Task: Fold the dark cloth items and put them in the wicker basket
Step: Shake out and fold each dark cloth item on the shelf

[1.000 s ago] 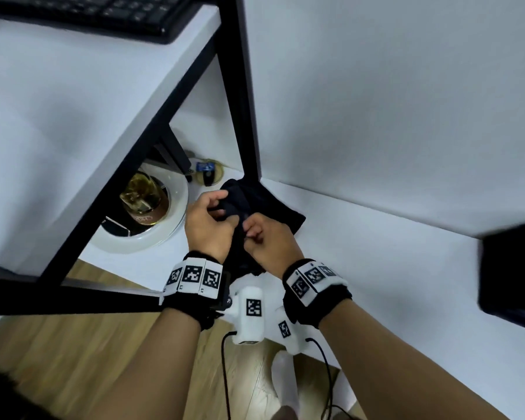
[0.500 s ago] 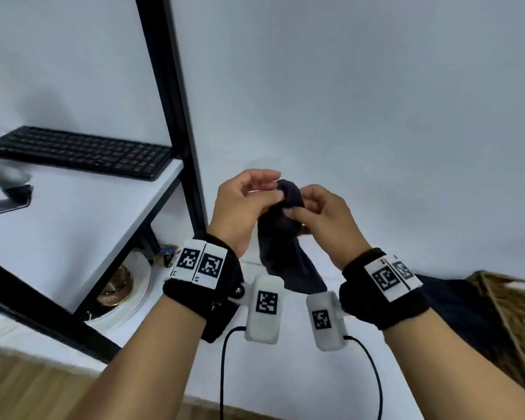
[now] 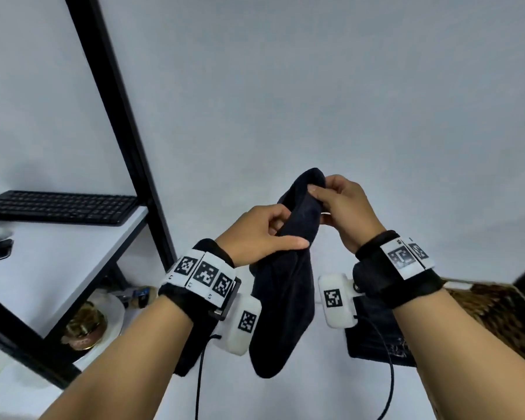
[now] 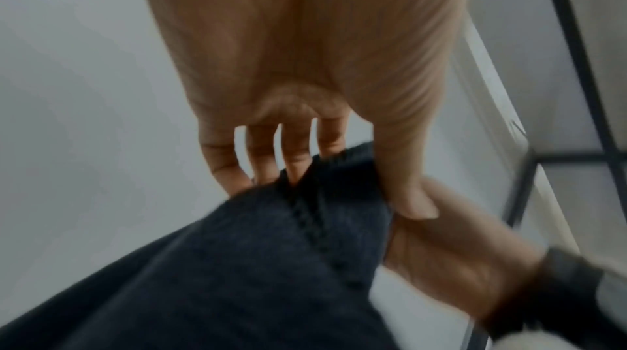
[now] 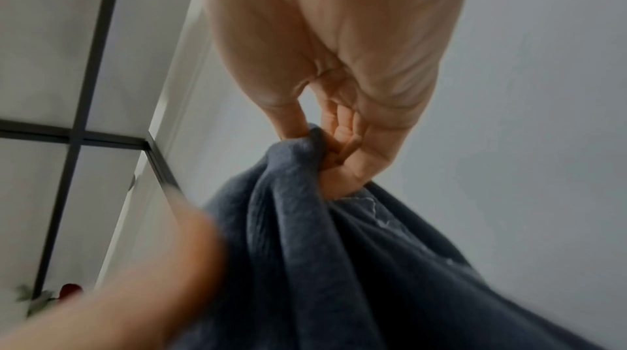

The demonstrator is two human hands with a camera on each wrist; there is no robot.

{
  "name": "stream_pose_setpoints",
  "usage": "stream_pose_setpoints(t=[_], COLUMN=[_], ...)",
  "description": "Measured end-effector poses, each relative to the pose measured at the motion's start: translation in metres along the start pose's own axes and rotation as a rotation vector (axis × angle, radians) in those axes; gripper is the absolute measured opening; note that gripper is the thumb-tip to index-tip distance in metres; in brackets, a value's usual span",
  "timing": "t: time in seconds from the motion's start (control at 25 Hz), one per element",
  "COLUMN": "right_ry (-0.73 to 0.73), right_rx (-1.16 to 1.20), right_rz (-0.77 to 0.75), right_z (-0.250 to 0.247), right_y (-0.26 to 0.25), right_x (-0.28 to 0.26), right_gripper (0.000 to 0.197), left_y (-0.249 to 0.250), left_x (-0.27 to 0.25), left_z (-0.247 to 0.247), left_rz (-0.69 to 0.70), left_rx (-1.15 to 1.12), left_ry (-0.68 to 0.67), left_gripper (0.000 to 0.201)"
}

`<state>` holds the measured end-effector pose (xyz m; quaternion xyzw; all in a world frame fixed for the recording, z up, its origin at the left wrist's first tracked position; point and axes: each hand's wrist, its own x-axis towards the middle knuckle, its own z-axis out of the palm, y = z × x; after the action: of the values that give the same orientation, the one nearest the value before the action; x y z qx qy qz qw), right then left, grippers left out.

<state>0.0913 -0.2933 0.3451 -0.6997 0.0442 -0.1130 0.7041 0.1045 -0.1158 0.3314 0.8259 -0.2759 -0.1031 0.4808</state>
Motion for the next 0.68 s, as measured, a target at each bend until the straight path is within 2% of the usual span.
stream_pose_setpoints(t=[0.08,0.16,0.28,0.44,0.56,0.68], right_ry=[0.027,0.039,0.039,0.021,0.016,0.006], right_rx=[-0.006,-0.005,0.015,0.070,0.104,0.088], right_rz=[-0.007,-0.017,-0.037,-0.066,-0.084,-0.095], right_z=[-0.009,-0.015,-0.021,-0.020,-0.018,-0.020], right_y=[-0.006,-0.012,-0.020,-0.028,-0.031,-0.031], right_x=[-0.002,-0.003,-0.004,-0.003,-0.001,0.002], right_gripper=[0.007,0.009,0.013,0.006,0.008,0.013], left_y=[0.007,0.016,0.026,0.034,0.032,0.029], left_x=[0.001,0.001,0.002,0.006,0.007,0.007], left_z=[0.002,-0.002,-0.009,-0.005,-0.005,-0.009], left_rz=[-0.008,-0.073,-0.116,-0.146,-0.162,-0.181], left_rx=[-0.006,-0.221,-0.477,-0.578,-0.605,-0.567], left_ry=[0.030,0.080,0.105,0.132,0.062,-0.074], left_gripper=[0.022,0.015,0.017,0.037,0.025,0.028])
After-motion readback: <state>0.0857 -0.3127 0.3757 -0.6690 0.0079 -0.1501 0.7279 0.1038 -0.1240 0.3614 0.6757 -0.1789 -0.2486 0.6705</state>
